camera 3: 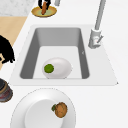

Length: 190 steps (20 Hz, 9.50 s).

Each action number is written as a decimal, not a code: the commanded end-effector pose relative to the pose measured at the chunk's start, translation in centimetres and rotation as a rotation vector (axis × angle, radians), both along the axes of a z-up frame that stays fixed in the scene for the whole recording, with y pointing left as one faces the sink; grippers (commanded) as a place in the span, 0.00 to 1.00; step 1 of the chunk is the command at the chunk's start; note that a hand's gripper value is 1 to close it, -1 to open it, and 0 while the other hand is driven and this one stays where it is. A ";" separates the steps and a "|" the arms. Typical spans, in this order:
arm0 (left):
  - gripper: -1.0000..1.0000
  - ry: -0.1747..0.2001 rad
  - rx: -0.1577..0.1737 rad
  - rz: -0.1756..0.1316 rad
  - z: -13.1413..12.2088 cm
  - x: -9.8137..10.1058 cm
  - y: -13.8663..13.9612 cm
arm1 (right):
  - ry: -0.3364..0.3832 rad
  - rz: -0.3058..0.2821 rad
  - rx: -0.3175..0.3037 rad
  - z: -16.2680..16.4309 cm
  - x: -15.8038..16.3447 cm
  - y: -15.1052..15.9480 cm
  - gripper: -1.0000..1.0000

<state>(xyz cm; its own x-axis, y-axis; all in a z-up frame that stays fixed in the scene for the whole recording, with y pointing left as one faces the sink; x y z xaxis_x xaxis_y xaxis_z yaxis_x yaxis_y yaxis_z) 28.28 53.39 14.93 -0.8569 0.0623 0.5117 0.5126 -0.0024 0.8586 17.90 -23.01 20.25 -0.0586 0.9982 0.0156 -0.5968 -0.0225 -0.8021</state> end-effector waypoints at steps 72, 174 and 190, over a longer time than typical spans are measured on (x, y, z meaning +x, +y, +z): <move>1.00 -0.030 0.046 0.042 -14.9 11.7 -53.3 | 0.000 0.000 0.000 0.0 0.0 0.0 0.50; 0.00 0.086 0.044 -0.002 12.8 -11.3 -38.2 | 0.000 0.000 0.000 0.0 0.0 0.0 0.50; 0.00 0.087 0.031 0.037 13.7 -19.2 -37.1 | 0.000 0.000 0.000 0.0 0.0 0.0 0.50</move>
